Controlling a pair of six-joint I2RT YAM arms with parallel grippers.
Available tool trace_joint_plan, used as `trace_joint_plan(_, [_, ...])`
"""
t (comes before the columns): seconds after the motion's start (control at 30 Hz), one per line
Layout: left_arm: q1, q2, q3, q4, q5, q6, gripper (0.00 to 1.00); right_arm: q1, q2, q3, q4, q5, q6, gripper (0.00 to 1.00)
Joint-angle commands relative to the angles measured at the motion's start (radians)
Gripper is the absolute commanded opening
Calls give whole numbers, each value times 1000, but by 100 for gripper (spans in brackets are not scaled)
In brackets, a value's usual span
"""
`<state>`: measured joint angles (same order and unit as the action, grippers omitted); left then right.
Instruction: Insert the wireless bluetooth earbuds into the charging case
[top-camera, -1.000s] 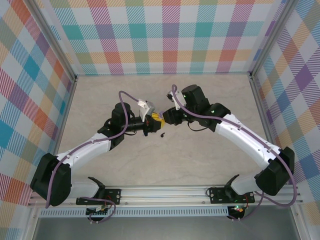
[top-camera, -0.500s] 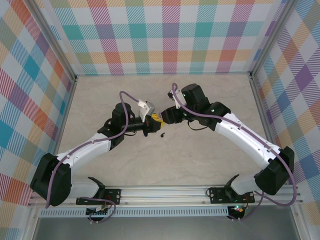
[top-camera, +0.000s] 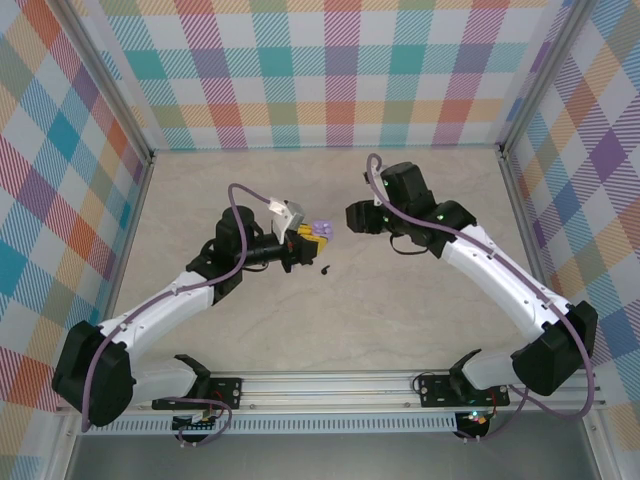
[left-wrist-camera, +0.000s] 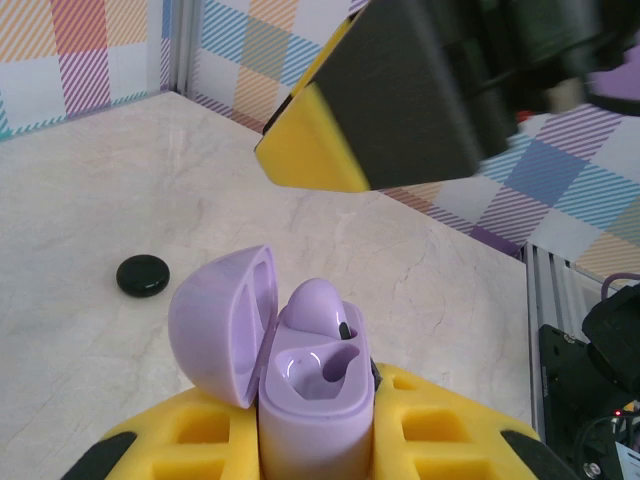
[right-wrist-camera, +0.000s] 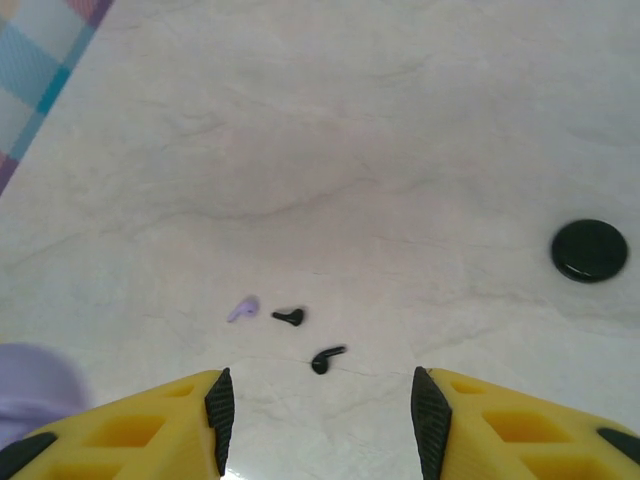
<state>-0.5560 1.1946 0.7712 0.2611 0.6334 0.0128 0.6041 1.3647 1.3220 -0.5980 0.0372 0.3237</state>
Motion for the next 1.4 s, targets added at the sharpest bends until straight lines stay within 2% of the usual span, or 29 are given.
trace_joint_plan(0.0, [-16,-55,8,-37,-6,6,20,-24,17,-23,-35,1,43,52])
trace_joint_plan(0.17, [-16,-118,-2,-88,-19,-2,20,-31,95,-31,-6,-75,35,52])
trace_joint_plan(0.33, [-16,-213,-23,-127,-53,-17,20,-32,233,4,13,-224,26,47])
trace_joint_plan(0.53, [-16,-292,-2,-236,-37,-13,21,-5,421,91,9,-391,23,44])
trace_joint_plan(1.0, [-16,-374,10,-321,-44,-15,21,152,703,305,-30,-476,80,41])
trace_joint_plan(1.37, [-16,-372,7,-325,-55,-23,21,197,841,420,-66,-466,87,39])
